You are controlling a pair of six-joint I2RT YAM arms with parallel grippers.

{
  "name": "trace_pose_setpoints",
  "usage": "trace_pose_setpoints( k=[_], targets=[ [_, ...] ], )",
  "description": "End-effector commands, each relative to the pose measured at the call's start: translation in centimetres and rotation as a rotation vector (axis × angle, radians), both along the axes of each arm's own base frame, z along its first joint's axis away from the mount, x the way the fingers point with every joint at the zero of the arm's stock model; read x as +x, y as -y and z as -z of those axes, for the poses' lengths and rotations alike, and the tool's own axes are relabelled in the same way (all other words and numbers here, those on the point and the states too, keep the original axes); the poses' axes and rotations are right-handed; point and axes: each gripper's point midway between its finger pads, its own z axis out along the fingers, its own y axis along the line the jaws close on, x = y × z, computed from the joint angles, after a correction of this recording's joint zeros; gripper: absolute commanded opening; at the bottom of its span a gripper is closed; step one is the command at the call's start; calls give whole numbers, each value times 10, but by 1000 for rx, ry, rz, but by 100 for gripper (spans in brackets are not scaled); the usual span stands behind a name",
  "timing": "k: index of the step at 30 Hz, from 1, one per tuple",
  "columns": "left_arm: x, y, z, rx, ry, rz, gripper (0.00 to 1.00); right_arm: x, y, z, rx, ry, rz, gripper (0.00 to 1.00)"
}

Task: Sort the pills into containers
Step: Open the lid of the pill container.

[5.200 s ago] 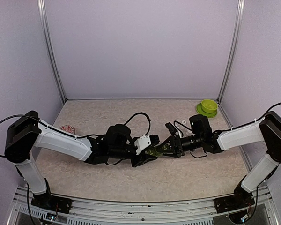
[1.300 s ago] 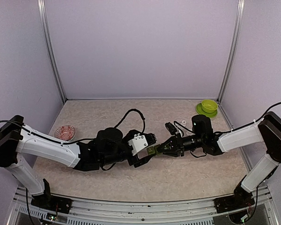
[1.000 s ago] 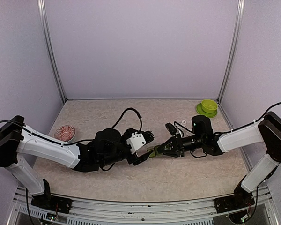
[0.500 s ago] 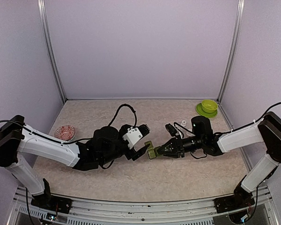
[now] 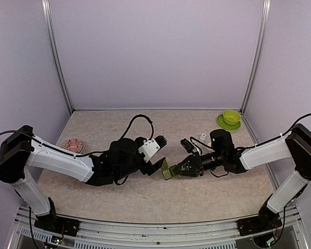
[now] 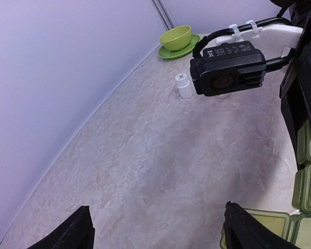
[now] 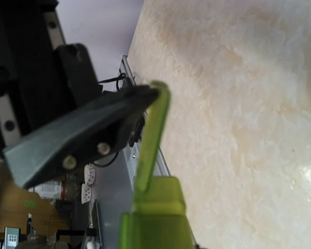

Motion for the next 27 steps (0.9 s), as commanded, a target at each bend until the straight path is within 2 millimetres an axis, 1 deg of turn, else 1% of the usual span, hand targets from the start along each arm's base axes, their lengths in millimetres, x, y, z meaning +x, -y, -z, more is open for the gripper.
trace_pose_setpoints(
  k=[1,6,12,18,22,24,27],
  targets=[
    [1,5,4,9,-28,22,84,-6,-6,-24,71,66,-53,13],
    [-10,11,6,6,-46,102,83,-7,-6,-31,91,82,-61,13],
    [-17,15,11,21,-62,153,83,-7,-7,-35,104,88,-67,13],
    [-17,12,6,4,-67,166,83,-7,-8,-36,101,90,-72,13],
    [-22,10,2,-14,-71,201,83,-6,-8,-36,99,89,-75,13],
    [-14,5,-1,-25,-63,155,83,-6,-9,-35,95,87,-76,13],
    [10,-11,-8,-38,-35,-1,83,-4,-9,-29,73,84,-74,13]
  ],
)
